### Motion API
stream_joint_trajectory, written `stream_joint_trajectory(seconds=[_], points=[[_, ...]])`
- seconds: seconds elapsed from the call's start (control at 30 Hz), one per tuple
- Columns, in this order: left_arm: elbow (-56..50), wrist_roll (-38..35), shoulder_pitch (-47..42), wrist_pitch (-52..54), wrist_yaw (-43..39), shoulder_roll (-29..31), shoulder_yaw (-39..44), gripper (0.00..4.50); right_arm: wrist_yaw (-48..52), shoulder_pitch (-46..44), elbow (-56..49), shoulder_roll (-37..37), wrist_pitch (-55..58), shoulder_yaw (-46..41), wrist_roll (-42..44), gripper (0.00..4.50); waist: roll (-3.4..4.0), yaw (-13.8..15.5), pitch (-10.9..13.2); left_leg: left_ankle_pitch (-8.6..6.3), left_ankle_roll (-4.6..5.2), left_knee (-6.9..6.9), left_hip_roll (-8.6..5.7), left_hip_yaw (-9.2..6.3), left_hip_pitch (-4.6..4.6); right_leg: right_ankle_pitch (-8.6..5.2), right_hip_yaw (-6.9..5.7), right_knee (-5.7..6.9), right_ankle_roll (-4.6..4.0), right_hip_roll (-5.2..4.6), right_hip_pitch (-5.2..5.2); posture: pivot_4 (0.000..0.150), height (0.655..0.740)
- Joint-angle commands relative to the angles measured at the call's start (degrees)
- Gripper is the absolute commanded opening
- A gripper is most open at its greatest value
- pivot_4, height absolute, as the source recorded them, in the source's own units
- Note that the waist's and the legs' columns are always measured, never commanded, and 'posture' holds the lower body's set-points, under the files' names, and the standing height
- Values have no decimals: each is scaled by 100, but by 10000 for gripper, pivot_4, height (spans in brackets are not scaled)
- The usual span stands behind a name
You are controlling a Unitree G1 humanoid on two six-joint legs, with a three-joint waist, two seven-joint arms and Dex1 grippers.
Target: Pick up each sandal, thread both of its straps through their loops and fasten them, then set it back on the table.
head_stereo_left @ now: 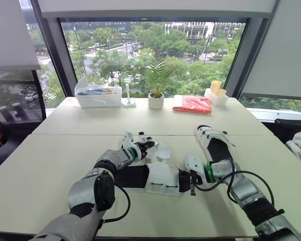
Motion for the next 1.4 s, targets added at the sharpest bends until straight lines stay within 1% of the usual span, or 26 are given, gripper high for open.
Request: stream_joint_trajectory(seconds=[0.03,0.17,0.27,0.37,0.47,0.53,0.57,0.63,0.7,0.73,0.77,0.83,0.87,0.93,1.03,1.07,1.13,1.2,1.23,1.33,1.4], points=[[-45,-145,-128,-121,43,55,156,525,-72,116,263,-85,125,199,-358,0,0,0,0,0,0,0,0,0,0,0,0,0,0,0,0,1500,7400],[-65,-199,-141,-72,-40,157,260,525,-60,90,295,-77,118,215,-363,0,0,-4,0,0,0,-1,0,0,0,0,0,-1,0,1,0,1500,7400],[-132,-147,-131,18,-352,316,204,525,-49,71,317,-83,105,225,-368,0,0,-11,0,0,0,-1,0,0,0,0,0,-1,0,1,0,1500,7400],[-345,104,-169,-50,-1162,480,-175,525,-43,70,318,-95,100,226,-363,0,0,-13,0,0,0,-2,0,0,0,0,-1,-2,0,1,0,1500,7400],[-834,468,-110,-357,-2359,543,-882,525,-36,72,325,-109,89,219,-360,0,1,-14,0,1,-2,-2,0,0,0,0,-1,-3,0,3,0,1500,7400],[-1414,670,95,-583,-3060,538,-1413,525,-25,75,329,-121,87,209,-352,0,1,-12,0,3,-5,-5,0,0,0,0,-1,-4,0,4,0,1500,7400],[-1883,765,289,-772,-3361,518,-1713,525,-13,80,327,-129,88,204,-344,0,2,-12,0,4,-7,-6,0,0,1,0,-1,-5,0,3,0,1500,7400],[-2933,1109,855,-1516,-3757,495,-2386,525,5,87,336,-142,81,197,-336,0,2,-12,-1,10,-18,-15,0,0,3,0,0,-10,-1,0,3,1500,7400],[-3887,1603,1525,-2695,-3979,568,-3058,525,29,106,344,-163,57,207,-346,0,2,2,0,12,-23,-35,0,3,25,1,4,-22,-3,-4,18,1500,7400],[-4178,1766,1749,-3109,-4016,609,-3266,525,38,109,356,-169,42,212,-352,0,5,7,-2,16,-30,-59,0,6,58,2,7,-37,-4,-8,45,1500,7400],[-4481,1957,2025,-3777,-4155,698,-3502,525,45,106,373,-175,31,215,-351,0,6,13,-3,16,-30,-81,2,5,78,6,7,-69,-12,-9,68,1500,7400],[-4771,2407,2442,-5353,-4254,943,-3909,525,62,94,417,-184,1,220,-352,0,6,20,-3,16,-30,-89,14,1,73,13,1,-92,-23,-3,71,1500,7400],[-4757,2589,2595,-6293,-4286,1088,-4049,525,67,83,441,-186,-12,221,-353,0,6,19,-3,16,-30,-89,14,1,72,13,0,-97,-23,-4,72,1500,7400],[-4490,2809,2696,-7635,-4128,1277,-4171,525,72,61,497,-182,-42,224,-360,0,6,26,-3,16,-30,-92,15,1,72,16,0,-105,-27,-6,74,1500,7400],[-3747,3398,2672,-10088,-3641,1602,-4302,525,64,38,554,-159,-89,243,-379,0,8,27,-4,14,-27,-92,16,0,73,21,-5,-115,-35,-10,80,1500,7400],[-3503,3608,2634,-10678,-3450,1669,-4314,525,59,29,570,-148,-98,249,-383,0,8,26,-5,14,-26,-92,16,1,75,21,-5,-115,-35,-12,81,1500,7400],[-3068,4315,2547,-11715,-3104,1742,-4210,525,53,3,601,-129,-115,262,-387,0,8,25,-5,12,-21,-92,16,1,75,21,-8,-116,-35,-14,82,1500,7400],[-2794,4927,2522,-12279,-2819,1736,-4037,525,55,-23,634,-116,-132,272,-390,0,8,25,-5,11,-18,-92,16,1,73,21,-11,-116,-35,-15,82,1500,7400],[-2784,5196,2537,-12396,-2643,1751,-4000,525,58,-38,659,-111,-144,274,-391,0,8,25,-5,10,-18,-92,16,1,74,21,-11,-116,-35,-15,83,1500,7400],[-3016,6204,2622,-12459,-1970,1844,-3945,525,61,-82,727,-109,-185,292,-403,0,8,16,-5,10,-15,-92,16,1,74,21,-14,-115,-35,-13,83,1500,7400],[-3197,7008,2671,-12459,-1440,1910,-3898,525,55,-117,779,-109,-214,304,-404,0,8,14,-5,10,-14,-92,17,1,74,22,-14,-113,-35,-9,84,1500,7400]])
